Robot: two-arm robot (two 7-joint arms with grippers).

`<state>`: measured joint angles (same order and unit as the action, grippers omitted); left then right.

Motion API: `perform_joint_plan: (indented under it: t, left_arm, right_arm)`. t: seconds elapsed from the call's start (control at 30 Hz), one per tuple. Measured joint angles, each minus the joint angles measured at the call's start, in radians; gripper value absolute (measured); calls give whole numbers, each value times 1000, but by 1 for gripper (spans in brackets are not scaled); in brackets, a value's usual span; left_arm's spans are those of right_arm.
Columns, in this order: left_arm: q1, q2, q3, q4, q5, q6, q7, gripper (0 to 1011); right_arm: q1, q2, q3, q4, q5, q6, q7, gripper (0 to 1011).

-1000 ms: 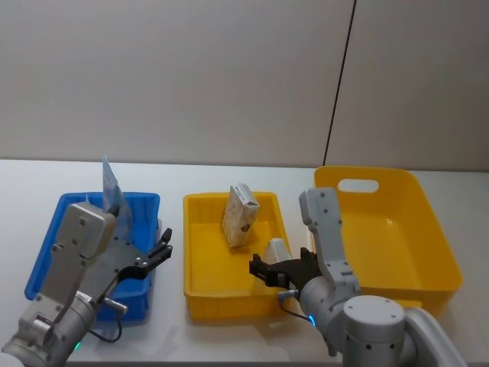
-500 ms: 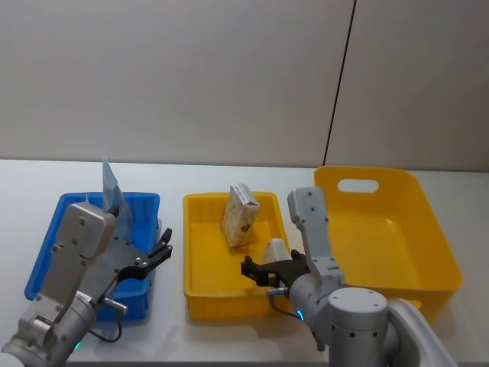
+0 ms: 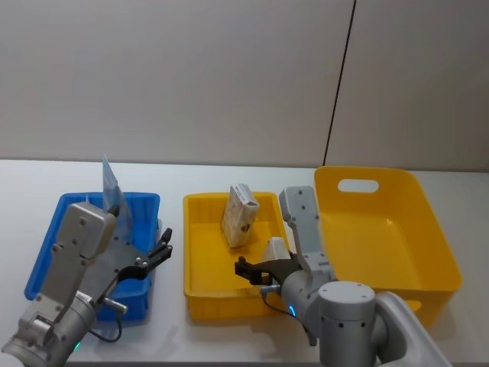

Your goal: Bimanual collaborative sorting of washing and personal care products

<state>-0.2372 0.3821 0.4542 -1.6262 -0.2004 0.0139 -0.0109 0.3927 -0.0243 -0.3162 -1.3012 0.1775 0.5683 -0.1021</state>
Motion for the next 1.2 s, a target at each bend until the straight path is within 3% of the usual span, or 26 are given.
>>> perform_joint_plan:
  t: [0.27,0.5,0.93,1.2]
  left_arm:
    - [0,0,0,0,0,0,0,1001]
    - [0,0,0,0,0,0,0,1001]
    - [0,0,0,0,0,0,0,1001]
    - [0,0,0,0,0,0,0,1001]
  right_arm:
    - [16,-10,3,33,-5,-4,3,984]
    - [25,-17,7,50,-9,-11,4,830]
    - [30,-22,5,56,-29,-28,6,388]
    - [29,-20,-2,49,-47,-42,6,351]
